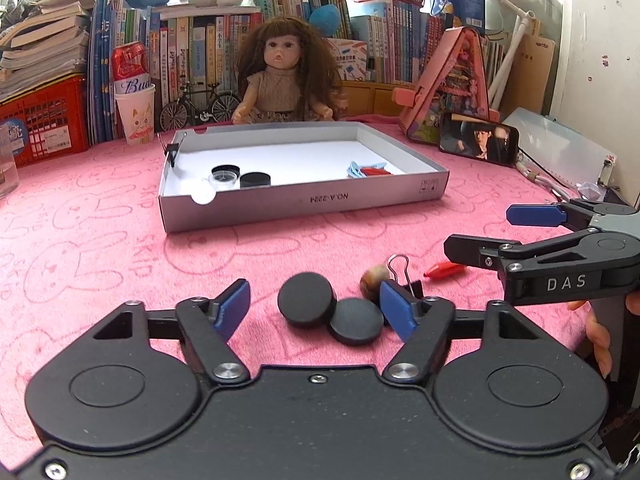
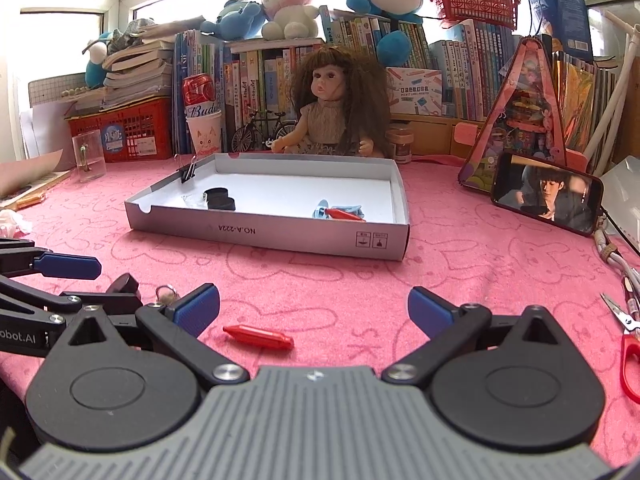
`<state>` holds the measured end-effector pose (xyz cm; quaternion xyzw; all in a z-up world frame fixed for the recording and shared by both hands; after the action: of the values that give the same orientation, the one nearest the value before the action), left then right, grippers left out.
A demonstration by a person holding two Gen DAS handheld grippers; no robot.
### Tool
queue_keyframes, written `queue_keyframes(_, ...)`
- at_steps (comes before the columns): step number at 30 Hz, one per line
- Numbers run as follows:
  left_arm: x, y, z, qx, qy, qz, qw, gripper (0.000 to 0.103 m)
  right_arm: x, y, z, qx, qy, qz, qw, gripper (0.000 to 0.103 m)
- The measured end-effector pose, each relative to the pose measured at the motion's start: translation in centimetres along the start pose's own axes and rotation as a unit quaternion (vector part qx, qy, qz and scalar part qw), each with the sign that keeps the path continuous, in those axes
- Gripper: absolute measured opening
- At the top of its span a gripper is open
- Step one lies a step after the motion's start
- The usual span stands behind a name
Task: Organize rigid objects
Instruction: 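Grasp another black disc with the left tool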
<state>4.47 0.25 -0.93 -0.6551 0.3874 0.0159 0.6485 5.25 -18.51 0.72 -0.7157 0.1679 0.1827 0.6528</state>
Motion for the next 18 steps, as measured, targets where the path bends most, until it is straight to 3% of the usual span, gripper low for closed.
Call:
queue_keyframes(9,0.2,0.4,0.5,-0.018,-0.002,0.001,0.9998,0.052,0.0,1.0,0.1,0.001,0.009,0.009,1.0,0.103)
queue_keyframes(18,0.3,0.1,0.9,-0.01,-0.031,-0.009,0.9994,0.049,-0.1,1.4,1.7,-0.021,0.042,-0.004,0.999,0.103)
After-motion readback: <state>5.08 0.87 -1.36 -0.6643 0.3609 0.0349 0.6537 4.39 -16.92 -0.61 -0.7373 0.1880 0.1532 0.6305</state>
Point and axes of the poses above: each gripper's, at about its wrist camera, not at the fingertips, and x roughly the way its jaws point, z to its left, y to its underside, the point moved 3 cm from there along x, roughly the way its jaws point, and after that the axes turned 10 degrees about y, right-handed, at the moved point
